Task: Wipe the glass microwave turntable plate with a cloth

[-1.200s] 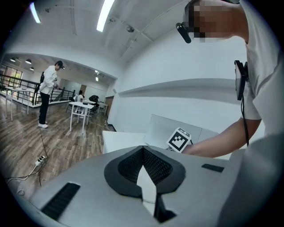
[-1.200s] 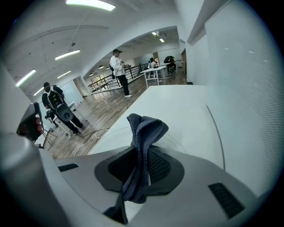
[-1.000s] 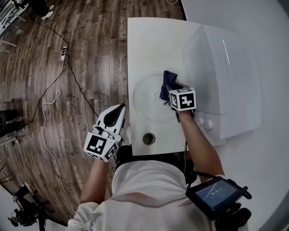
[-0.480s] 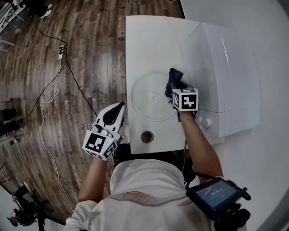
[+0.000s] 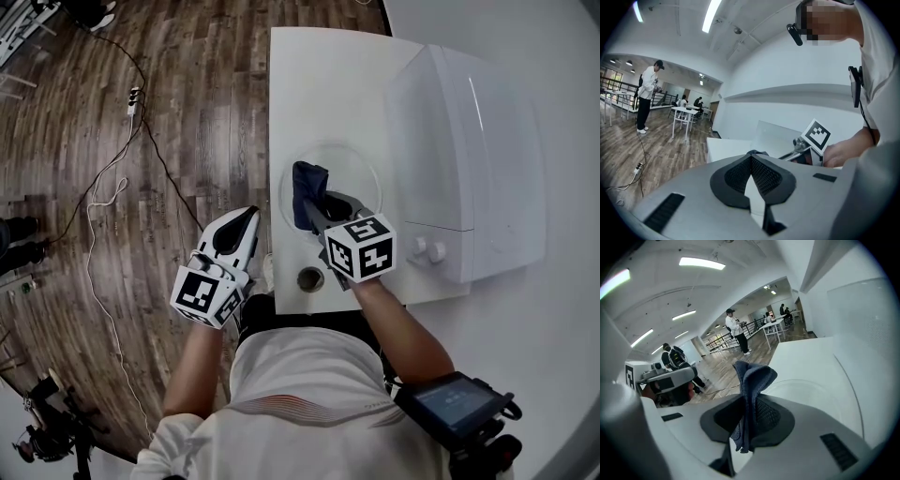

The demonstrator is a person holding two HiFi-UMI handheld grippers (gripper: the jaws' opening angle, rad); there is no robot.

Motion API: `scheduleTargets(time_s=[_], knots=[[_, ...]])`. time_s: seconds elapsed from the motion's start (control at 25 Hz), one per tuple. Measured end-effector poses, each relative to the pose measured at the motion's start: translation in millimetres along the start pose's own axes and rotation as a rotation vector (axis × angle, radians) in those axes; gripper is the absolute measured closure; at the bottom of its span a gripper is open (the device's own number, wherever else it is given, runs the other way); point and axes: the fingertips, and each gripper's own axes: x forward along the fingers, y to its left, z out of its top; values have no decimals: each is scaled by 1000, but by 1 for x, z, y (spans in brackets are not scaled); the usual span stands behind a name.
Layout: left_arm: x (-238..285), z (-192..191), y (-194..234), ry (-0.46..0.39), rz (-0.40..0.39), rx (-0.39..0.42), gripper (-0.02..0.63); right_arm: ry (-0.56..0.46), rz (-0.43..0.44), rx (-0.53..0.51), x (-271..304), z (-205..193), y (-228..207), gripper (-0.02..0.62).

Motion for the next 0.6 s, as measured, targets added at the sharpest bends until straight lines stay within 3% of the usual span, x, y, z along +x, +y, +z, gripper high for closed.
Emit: scheduleTargets(time_s=[0.28,0.6], knots=[[-6,-8,-2,13,9,-2,595,108,81,-23,44,-39,33,534],[-5,-15,-8,27,-4,-11,595,173,25,33,52,-69,-3,534]])
